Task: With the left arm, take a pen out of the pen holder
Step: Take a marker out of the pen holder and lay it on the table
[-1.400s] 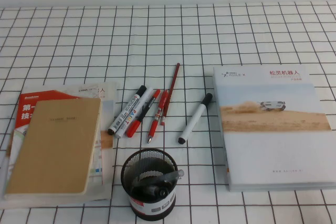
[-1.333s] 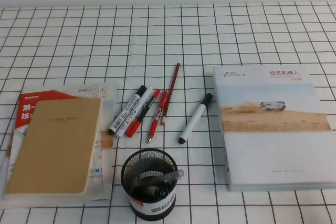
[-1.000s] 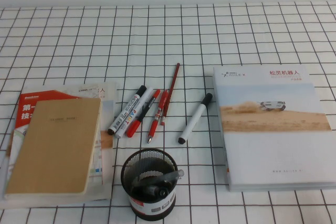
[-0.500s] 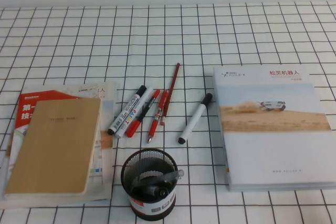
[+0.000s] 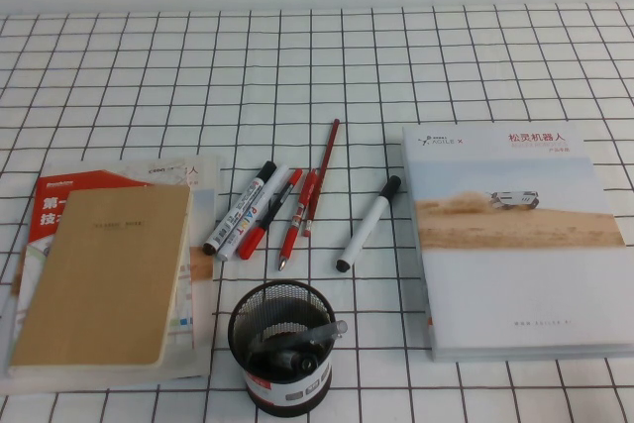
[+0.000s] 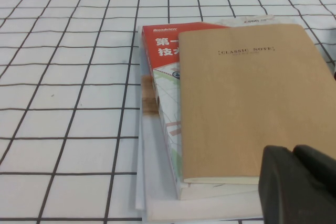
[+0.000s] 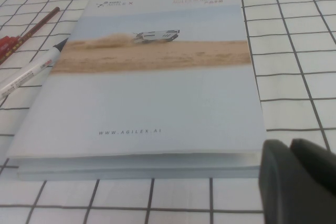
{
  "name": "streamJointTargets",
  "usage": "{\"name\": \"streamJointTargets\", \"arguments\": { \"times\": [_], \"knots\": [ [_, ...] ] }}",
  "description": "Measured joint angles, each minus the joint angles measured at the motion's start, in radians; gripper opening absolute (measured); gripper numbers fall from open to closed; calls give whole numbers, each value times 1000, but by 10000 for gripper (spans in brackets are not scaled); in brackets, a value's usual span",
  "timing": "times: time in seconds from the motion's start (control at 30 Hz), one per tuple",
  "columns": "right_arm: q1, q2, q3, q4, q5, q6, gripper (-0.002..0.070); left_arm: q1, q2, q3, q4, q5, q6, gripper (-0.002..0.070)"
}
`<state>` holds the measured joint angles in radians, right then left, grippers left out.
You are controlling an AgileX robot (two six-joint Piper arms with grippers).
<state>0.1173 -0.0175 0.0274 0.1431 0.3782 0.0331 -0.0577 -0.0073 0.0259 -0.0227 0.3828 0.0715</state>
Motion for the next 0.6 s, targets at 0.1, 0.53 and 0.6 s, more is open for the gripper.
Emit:
{"name": "streamJointTargets", "arguments": {
  "times": [0.1, 0.53, 0.6],
  "knots": [
    [0, 0, 0, 0, 0, 0, -15, 0, 0, 0, 0, 0, 0, -3],
    [0, 0, 0, 0, 0, 0, -15, 0, 0, 0, 34, -6, 0, -3],
    [0, 0, 0, 0, 0, 0, -15, 0, 0, 0, 40, -21, 1, -3]
  ]
}}
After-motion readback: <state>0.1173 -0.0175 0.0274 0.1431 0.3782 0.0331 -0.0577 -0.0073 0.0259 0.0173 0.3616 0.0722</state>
